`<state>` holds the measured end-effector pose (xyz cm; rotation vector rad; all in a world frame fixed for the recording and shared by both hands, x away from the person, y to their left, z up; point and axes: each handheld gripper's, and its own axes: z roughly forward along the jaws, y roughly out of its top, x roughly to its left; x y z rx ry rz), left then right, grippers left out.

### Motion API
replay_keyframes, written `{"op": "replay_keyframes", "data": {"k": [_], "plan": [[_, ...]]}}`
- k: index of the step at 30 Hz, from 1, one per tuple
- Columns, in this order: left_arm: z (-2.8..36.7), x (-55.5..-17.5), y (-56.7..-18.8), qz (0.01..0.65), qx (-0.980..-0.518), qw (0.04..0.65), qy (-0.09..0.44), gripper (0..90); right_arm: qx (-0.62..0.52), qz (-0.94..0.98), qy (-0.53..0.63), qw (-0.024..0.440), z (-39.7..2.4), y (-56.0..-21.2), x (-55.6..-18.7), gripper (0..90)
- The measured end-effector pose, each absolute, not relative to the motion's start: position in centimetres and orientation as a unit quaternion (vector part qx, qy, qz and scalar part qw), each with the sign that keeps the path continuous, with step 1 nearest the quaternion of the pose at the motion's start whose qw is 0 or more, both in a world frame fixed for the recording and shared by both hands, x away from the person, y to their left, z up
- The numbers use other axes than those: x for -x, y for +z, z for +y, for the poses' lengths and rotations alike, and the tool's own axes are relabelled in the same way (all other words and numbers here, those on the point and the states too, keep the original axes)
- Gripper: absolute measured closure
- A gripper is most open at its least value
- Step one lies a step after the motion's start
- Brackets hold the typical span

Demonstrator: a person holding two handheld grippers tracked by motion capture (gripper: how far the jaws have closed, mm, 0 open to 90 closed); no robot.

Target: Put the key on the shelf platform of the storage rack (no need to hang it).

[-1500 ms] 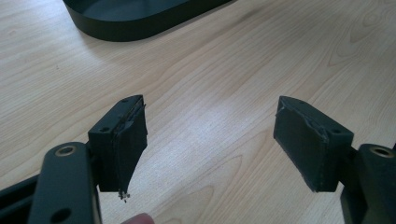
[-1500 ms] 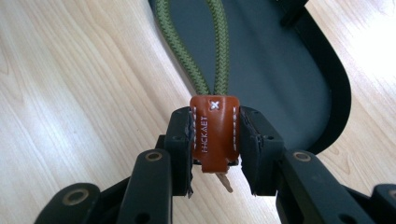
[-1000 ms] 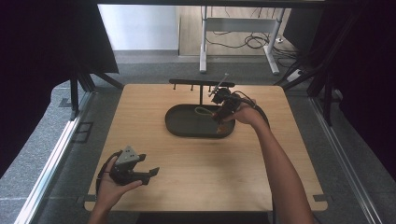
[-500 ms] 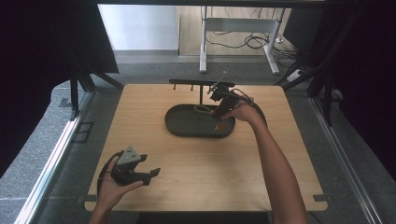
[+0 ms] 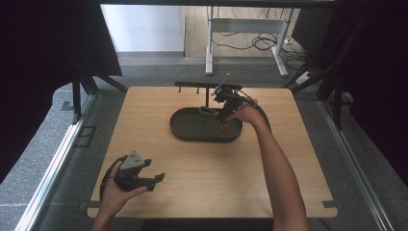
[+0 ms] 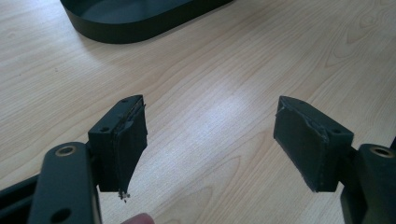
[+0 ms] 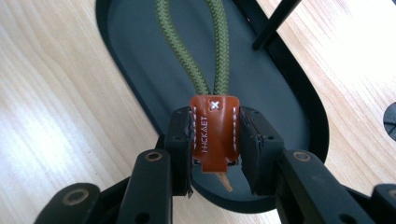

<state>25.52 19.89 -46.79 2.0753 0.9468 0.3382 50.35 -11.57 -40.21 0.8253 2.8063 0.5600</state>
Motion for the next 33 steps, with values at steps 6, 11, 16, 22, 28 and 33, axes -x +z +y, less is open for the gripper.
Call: {"op": "replay_keyframes", "data": {"k": [6, 11, 16, 22, 28, 33], "plan": [[19.8, -25.5, -46.8, 0.373, -0.825, 0.404, 0.133, 26.1, -0.283, 0.938, 0.184, 0.078, -11.6, -41.3, -50.6, 66.8], [19.6, -25.5, -46.9, 0.372, -0.825, 0.403, 0.132, 26.1, -0.286, 0.937, 0.186, 0.077, -11.8, -42.0, -51.0, 66.8], [19.5, -25.6, -46.9, 0.37, -0.828, 0.401, 0.131, 26.1, -0.291, 0.935, 0.187, 0.081, -11.9, -42.7, -51.2, 66.7], [19.6, -25.6, -46.9, 0.372, -0.826, 0.403, 0.131, 26.1, -0.3, 0.932, 0.189, 0.081, -11.9, -43.6, -51.4, 66.7], [19.6, -25.6, -47.0, 0.369, -0.828, 0.401, 0.131, 26.0, -0.299, 0.932, 0.188, 0.077, -11.9, -44.3, -51.4, 66.6], [19.5, -25.6, -47.0, 0.371, -0.828, 0.4, 0.131, 26.1, -0.297, 0.935, 0.177, 0.075, -11.7, -45.0, -51.3, 66.6]]}}
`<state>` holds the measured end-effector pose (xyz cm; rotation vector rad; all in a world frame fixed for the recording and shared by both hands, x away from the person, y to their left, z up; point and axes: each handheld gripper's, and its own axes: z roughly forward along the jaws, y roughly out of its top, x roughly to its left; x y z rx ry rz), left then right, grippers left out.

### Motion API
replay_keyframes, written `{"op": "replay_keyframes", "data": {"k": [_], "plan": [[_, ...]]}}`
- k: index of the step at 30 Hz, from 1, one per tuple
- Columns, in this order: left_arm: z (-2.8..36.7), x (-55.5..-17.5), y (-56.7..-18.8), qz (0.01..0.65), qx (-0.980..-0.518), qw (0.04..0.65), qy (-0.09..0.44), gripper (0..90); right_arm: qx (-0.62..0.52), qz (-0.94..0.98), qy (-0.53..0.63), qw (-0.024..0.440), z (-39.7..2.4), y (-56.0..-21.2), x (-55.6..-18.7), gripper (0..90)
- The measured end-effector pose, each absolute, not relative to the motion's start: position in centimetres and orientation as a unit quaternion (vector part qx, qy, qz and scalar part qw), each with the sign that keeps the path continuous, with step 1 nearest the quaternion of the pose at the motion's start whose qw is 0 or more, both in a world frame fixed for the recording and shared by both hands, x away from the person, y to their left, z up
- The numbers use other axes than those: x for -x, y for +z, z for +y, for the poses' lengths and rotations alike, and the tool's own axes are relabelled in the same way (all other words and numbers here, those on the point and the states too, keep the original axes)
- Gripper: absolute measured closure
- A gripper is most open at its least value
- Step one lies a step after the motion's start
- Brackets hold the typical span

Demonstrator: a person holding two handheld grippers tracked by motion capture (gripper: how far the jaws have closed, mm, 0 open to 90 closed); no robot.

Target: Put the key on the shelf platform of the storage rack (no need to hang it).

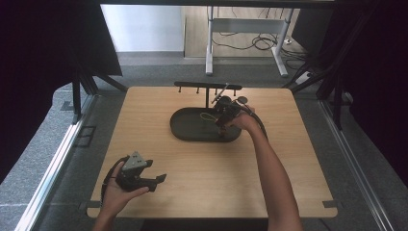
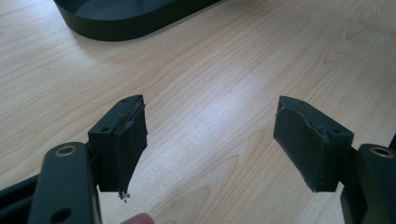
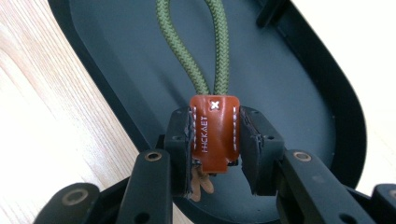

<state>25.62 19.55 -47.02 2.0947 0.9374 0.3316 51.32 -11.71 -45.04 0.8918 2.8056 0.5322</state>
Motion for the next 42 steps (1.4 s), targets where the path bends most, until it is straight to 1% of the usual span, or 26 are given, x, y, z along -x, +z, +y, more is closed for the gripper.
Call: {"op": "replay_keyframes", "data": {"k": [11, 16, 24, 34, 42], "plan": [[19.6, -25.7, -47.1, 0.372, -0.828, 0.399, 0.131, 26.0, -0.29, 0.938, 0.175, 0.071, -11.6, -45.8, -51.3, 65.4], [19.6, -25.7, -47.1, 0.372, -0.828, 0.398, 0.132, 26.1, -0.292, 0.938, 0.173, 0.068, -11.7, -45.9, -51.2, 60.8], [19.6, -25.7, -47.1, 0.373, -0.828, 0.398, 0.132, 26.1, -0.294, 0.935, 0.183, 0.073, -11.8, -45.5, -50.8, 56.9], [19.6, -25.7, -47.0, 0.372, -0.829, 0.396, 0.134, 26.1, -0.286, 0.928, 0.228, 0.075, -13.4, -43.7, -48.5, 52.7], [19.3, -25.6, -47.0, 0.37, -0.83, 0.396, 0.134, 26.0, -0.289, 0.918, 0.262, 0.076, -15.6, -43.6, -45.4, 47.5]]}}
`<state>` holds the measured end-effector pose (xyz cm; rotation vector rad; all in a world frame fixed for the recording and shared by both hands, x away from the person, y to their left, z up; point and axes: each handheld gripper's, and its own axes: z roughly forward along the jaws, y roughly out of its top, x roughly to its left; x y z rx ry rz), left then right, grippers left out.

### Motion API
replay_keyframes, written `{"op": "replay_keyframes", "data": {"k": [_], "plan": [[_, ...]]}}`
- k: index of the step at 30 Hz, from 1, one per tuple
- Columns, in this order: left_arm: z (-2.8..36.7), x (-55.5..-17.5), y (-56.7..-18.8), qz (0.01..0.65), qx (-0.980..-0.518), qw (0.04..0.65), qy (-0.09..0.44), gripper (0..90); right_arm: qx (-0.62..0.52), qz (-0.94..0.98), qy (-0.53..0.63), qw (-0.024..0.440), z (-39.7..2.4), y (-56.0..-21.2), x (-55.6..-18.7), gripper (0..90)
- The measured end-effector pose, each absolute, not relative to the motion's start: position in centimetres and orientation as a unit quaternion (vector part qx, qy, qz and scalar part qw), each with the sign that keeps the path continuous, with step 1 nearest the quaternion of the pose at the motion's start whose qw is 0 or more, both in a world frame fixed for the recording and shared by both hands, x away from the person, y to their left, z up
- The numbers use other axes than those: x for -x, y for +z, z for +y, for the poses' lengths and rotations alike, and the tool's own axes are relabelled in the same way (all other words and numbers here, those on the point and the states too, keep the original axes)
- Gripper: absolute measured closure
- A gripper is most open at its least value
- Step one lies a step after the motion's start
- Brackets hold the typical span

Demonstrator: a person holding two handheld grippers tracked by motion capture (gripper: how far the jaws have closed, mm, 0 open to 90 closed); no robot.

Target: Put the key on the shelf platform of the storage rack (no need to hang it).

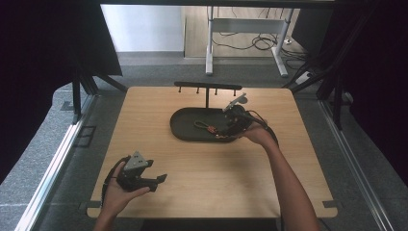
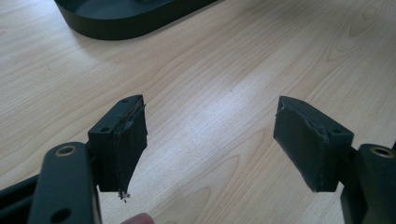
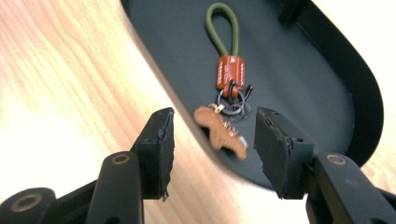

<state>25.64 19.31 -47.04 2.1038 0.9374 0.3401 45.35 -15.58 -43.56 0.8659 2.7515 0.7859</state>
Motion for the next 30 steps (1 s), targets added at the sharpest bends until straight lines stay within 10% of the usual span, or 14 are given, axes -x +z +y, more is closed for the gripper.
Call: {"op": "replay_keyframes", "data": {"k": [30], "plan": [[19.1, -25.4, -46.8, 0.369, -0.83, 0.395, 0.139, 26.0, -0.332, 0.878, 0.33, 0.099, -23.9, -47.5, -33.9, 44.9]]}}
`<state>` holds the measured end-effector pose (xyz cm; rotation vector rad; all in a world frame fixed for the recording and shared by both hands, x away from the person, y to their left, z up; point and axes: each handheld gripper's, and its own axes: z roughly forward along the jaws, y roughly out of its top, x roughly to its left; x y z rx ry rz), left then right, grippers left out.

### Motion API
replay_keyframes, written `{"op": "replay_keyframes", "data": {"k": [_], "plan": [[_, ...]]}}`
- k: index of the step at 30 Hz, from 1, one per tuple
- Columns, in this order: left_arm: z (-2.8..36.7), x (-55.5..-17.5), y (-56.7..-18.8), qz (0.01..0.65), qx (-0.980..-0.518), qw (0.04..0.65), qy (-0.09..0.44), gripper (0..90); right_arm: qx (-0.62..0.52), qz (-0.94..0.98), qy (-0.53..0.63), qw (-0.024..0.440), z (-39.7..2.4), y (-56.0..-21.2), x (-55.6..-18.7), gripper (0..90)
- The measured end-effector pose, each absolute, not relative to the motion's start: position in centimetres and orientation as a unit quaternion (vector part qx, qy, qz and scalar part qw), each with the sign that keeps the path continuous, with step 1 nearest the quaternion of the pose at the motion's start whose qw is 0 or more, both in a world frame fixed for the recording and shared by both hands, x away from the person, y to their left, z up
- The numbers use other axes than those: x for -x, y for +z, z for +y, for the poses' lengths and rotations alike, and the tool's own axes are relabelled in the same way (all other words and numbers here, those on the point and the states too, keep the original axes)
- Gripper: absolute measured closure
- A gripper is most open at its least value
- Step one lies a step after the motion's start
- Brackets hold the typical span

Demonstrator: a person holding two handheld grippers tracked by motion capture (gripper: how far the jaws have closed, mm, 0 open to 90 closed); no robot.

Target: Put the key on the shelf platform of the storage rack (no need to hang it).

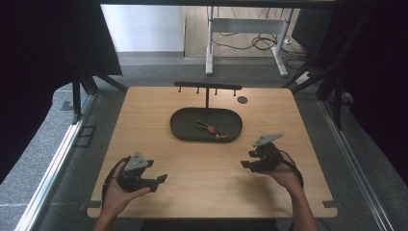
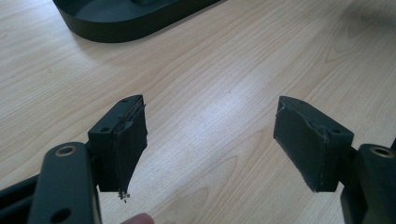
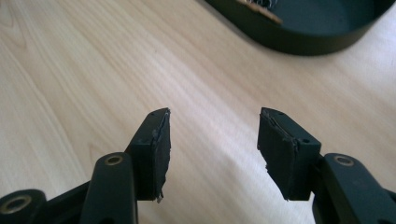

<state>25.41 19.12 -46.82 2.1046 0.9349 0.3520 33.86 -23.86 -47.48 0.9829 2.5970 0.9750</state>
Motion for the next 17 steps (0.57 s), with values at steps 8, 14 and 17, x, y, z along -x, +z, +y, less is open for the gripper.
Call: {"op": "replay_keyframes", "data": {"k": [8, 14, 17], "plan": [[18.9, -25.3, -46.8, 0.366, -0.833, 0.391, 0.141, 26.0, -0.342, 0.871, 0.339, 0.1, -25.6, -49.0, -32.3, 45.6], [18.8, -25.4, -46.9, 0.363, -0.834, 0.391, 0.139, 26.0, -0.341, 0.87, 0.339, 0.103, -25.4, -49.5, -32.1, 44.6], [18.9, -25.6, -47.0, 0.364, -0.835, 0.389, 0.139, 26.0, -0.34, 0.872, 0.335, 0.104, -25.3, -49.8, -32.1, 43.5]]}}
